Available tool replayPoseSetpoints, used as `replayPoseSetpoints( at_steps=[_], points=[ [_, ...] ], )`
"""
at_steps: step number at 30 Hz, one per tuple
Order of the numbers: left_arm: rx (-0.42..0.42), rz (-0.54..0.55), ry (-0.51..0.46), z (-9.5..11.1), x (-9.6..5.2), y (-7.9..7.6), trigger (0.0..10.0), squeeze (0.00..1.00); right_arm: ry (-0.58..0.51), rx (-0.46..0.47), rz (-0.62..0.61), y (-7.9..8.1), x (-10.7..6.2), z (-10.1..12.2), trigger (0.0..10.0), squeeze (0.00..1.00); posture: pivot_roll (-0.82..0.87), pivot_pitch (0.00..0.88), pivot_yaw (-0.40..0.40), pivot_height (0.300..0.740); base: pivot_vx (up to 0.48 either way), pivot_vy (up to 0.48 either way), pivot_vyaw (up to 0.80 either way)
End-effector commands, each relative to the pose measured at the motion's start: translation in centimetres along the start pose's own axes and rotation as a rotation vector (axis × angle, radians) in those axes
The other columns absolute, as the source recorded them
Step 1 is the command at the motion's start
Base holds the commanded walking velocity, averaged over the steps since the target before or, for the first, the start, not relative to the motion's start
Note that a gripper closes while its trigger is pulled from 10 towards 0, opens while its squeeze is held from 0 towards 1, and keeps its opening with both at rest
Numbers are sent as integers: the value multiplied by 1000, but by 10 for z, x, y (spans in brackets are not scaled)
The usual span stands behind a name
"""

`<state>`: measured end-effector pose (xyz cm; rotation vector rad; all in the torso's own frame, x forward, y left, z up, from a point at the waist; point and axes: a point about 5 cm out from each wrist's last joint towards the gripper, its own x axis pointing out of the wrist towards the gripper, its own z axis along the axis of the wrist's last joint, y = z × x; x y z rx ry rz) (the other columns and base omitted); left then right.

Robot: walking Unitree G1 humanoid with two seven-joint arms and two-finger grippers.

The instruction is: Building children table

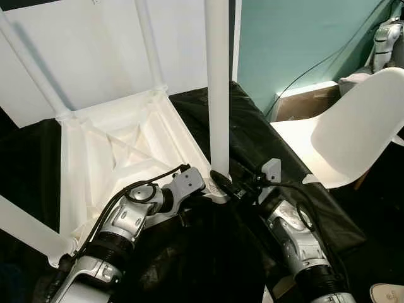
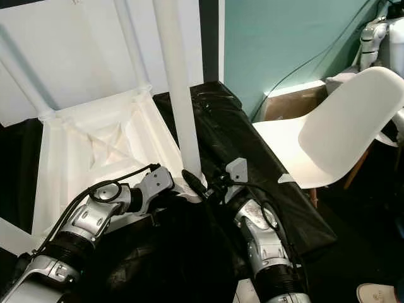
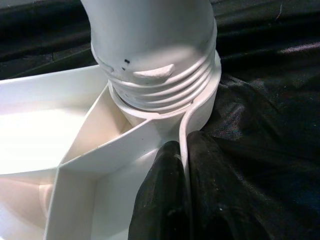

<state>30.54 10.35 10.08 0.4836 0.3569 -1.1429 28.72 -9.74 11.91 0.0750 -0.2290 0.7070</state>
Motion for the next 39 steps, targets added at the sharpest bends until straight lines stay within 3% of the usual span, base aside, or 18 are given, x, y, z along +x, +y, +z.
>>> replayPoseSetpoints(
  at_steps=[1, 2, 3, 4, 7, 8, 9, 13, 17, 19, 21, 22, 32, 33, 34, 35, 36, 39],
  points=[
    [-128, 19, 76, -36, 4, -16, 10000, 0, -16, 12, -72, -11, 2, 6, 0, 0, 54, 0, 4, 740, 0, 0, 0],
    [-127, 18, 76, -35, 4, -16, 10000, 0, -7, 13, -49, -9, 3, 6, 10000, 0, 51, 0, 6, 740, 0, 0, 0],
    [-127, 18, 76, -35, 4, -16, 10000, 0, -7, 13, -49, -9, 3, 6, 10000, 0, 51, 0, 6, 740, 0, 0, 0],
    [-127, 17, 75, -35, 5, -16, 10000, 0, -18, 46, 4, -7, 4, 8, 10000, 1000, 47, 0, 9, 740, 0, 0, 0],
    [-127, 15, 74, -35, 5, -16, 10000, 0, 0, 53, 88, -6, 5, 10, 10000, 1000, 46, 0, 10, 740, 0, 0, 0],
    [-126, 13, 73, -34, 6, -16, 10000, 0, 63, 13, 174, -11, 8, 8, 10000, 655, 44, 0, 11, 740, 0, 0, 0],
    [-126, 12, 73, -34, 6, -16, 10000, 0, 78, -13, 217, -14, 9, 8, 10000, 0, 44, 0, 11, 740, 0, 0, 0],
    [-126, 12, 72, -34, 6, -16, 10000, 0, 73, -60, 269, -17, 10, 12, 10000, 0, 44, 0, 11, 740, 0, 0, 0],
    [-128, 14, 71, -34, 6, -17, 10000, 0, 179, -70, 440, -22, 13, 8, 10000, 0, 44, 0, 8, 740, 0, 0, 0],
    [-129, 16, 70, -34, 6, -16, 10000, 0, 228, -66, 513, -23, 12, 6, 9137, 0, 54, 0, 0, 740, 0, 0, 0],
    [-131, 22, 68, -33, 6, -16, 10000, 0, 295, -40, 621, -23, 7, 3, 3647, 0, 61, 0, -4, 740, 0, 0, 0],
    [-133, 25, 67, -34, 6, -16, 10000, 0, 313, -21, 665, -24, 4, 3, 0, 0, 66, 0, -6, 740, 0, 0, 0],
    [-140, 29, 71, -37, 3, -18, 10000, 0, 297, 18, 661, -32, 7, 7, 0, 0, 67, 0, -5, 740, 0, 0, 0],
    [-140, 30, 72, -36, 3, -18, 10000, 0, 210, -10, 496, -23, 12, 6, 0, 0, 72, 0, -9, 740, 0, 0, 0],
    [-140, 30, 72, -36, 3, -18, 10000, 0, 210, -10, 496, -23, 12, 6, 0, 0, 72, 0, -9, 740, 0, 0, 0],
    [-140, 31, 72, -36, 3, -17, 10000, 0, 144, -25, 365, -18, 13, 7, 0, 0, 72, 0, -11, 740, 0, 0, 0],
    [-139, 34, 71, -35, 3, -16, 10000, 0, 35, -54, 44, -11, 6, 9, 0, 0, 68, 0, -7, 740, 0, 0, 0],
    [-139, 35, 71, -35, 3, -16, 10000, 0, 21, -62, -30, -10, 1, 9, 0, 0, 68, 0, -7, 740, 0, 0, 0]
  ],
)
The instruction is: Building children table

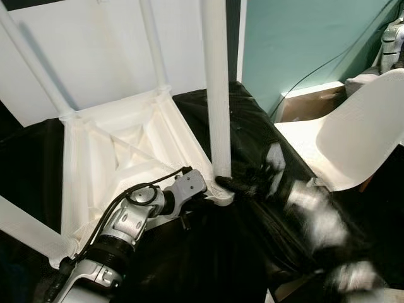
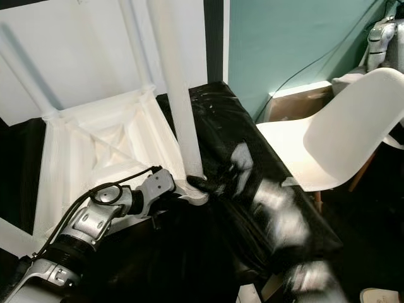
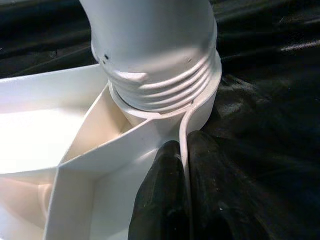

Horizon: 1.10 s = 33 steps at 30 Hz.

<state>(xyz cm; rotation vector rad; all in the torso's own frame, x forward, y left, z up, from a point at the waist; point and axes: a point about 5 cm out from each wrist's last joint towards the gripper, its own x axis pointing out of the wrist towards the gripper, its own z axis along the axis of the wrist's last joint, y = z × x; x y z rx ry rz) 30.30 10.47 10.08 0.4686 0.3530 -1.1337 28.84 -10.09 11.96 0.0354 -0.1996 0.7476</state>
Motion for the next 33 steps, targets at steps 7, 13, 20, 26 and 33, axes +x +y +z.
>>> replayPoseSetpoints(
  at_steps=[7, 13, 20, 26, 33],
  points=[
    [-117, 6, 89, -35, 6, -16, 10000, 0, -30, -29, -255, -14, -7, 2, 0, 0, 44, 0, 9, 740, 0, 0, 0],
    [-110, -2, 80, -30, 10, -14, 10000, 0, -4, 6, -66, -5, 0, 1, 10000, 1000, 27, 0, 19, 740, 0, 0, 0],
    [-109, -6, 83, -32, 11, -15, 10000, 0, 57, 24, 176, -6, 5, 4, 10000, 1000, 23, 0, 22, 740, 0, 0, 0],
    [-111, -4, 80, -31, 11, -15, 10000, 0, 153, -59, 445, -18, 13, 9, 10000, 0, 45, 0, 12, 740, 0, 0, 0],
    [-120, 3, 84, -35, 9, -18, 10000, 0, 199, -21, 528, -19, 14, 3, 0, 0, 64, 0, 5, 740, 0, 0, 0]
  ],
)
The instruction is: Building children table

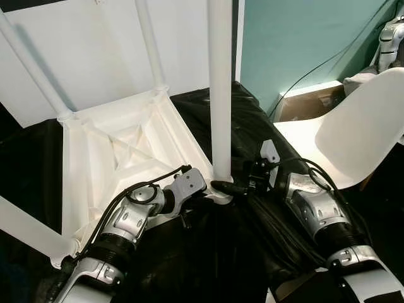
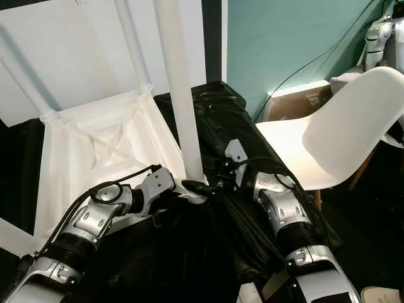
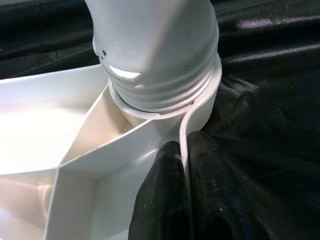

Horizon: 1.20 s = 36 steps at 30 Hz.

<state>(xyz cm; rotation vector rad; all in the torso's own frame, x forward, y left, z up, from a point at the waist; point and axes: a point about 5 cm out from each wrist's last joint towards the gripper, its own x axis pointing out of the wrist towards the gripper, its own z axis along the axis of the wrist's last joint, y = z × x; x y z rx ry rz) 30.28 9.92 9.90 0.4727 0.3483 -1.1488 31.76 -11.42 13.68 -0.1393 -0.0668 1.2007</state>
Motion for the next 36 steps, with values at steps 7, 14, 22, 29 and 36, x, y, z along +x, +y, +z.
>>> replayPoseSetpoints(
  at_steps=[7, 14, 22, 29, 36],
  points=[
    [-132, 20, 86, -38, 2, -17, 10000, 0, -63, 139, -164, 21, 5, -19, 0, 0, 69, 0, -1, 740, 0, 0, 0],
    [-138, 32, 84, -38, 0, -15, 10000, 0, -188, 116, -736, 32, -7, -25, 0, 0, 77, 0, 0, 740, 0, 0, 0],
    [-127, 11, 98, -38, 0, -16, 10000, 0, -196, 104, -642, 32, -1, -22, 10000, 0, 61, 0, 29, 740, 0, 0, 0],
    [-115, 1, 103, -37, 1, -14, 10000, 0, -172, 45, -527, 26, 6, -15, 10000, 1000, 53, 0, 45, 740, 0, 0, 0],
    [-106, -6, 109, -37, 1, -15, 10000, 0, -53, -20, -343, 4, -2, -15, 10000, 0, 53, 0, 46, 740, 0, 0, 0]
  ],
)
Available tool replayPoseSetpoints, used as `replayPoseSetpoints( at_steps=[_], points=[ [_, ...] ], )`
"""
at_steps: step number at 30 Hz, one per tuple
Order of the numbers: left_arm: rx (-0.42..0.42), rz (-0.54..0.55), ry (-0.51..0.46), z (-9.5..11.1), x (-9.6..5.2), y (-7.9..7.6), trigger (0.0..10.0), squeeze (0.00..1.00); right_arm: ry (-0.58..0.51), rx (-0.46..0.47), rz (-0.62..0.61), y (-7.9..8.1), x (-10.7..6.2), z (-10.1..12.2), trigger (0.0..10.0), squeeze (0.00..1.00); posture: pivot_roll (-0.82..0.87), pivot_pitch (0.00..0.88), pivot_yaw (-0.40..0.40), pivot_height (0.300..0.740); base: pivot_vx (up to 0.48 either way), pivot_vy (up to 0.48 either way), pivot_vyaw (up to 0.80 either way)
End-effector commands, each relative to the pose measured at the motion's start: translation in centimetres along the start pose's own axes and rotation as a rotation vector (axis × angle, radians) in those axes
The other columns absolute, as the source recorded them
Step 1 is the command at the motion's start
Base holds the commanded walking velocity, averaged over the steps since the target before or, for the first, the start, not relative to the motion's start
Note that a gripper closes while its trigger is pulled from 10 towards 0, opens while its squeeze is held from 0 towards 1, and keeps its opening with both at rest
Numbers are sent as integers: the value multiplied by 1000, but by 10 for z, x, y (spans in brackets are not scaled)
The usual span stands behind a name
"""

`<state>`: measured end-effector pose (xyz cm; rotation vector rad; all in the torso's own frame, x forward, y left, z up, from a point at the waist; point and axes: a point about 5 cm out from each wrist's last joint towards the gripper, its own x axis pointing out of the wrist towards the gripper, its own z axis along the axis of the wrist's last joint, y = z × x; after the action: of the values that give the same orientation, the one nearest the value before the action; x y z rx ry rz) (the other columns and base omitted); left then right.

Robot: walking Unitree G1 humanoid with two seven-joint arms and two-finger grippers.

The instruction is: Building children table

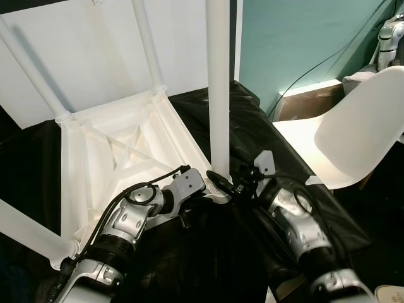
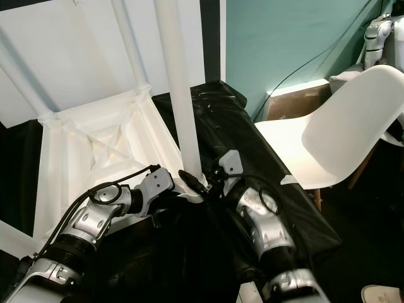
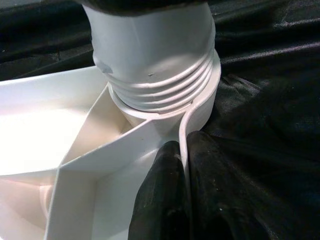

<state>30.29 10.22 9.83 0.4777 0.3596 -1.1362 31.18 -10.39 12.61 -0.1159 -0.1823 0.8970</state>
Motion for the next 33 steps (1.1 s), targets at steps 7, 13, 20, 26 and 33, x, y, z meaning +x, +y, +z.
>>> replayPoseSetpoints(
  at_steps=[7, 13, 20, 26, 33],
  points=[
    [-102, -20, 97, -35, 4, -17, 10000, 0, 67, 80, 17, -12, -13, -10, 0, 0, 65, 0, 51, 740, 0, 0, 0],
    [-102, -12, 102, -37, 1, -16, 10000, 0, -36, 121, -254, -3, -13, -11, 0, 0, 79, 0, 46, 740, 0, 0, 0],
    [-99, 0, 95, -33, 3, -12, 10000, 0, -88, 143, -541, 4, -16, -15, 0, 0, 58, 0, 31, 740, 0, 0, 0],
    [-95, -3, 87, -31, 6, -11, 10000, 0, -85, 115, -420, 12, -9, -11, 10000, 0, 45, 0, 31, 740, 0, 0, 0],
    [-90, -8, 91, -31, 6, -10, 10000, 0, -52, 49, -204, 3, -6, -4, 10000, 588, 27, 0, 41, 740, 0, 0, 0]
  ],
)
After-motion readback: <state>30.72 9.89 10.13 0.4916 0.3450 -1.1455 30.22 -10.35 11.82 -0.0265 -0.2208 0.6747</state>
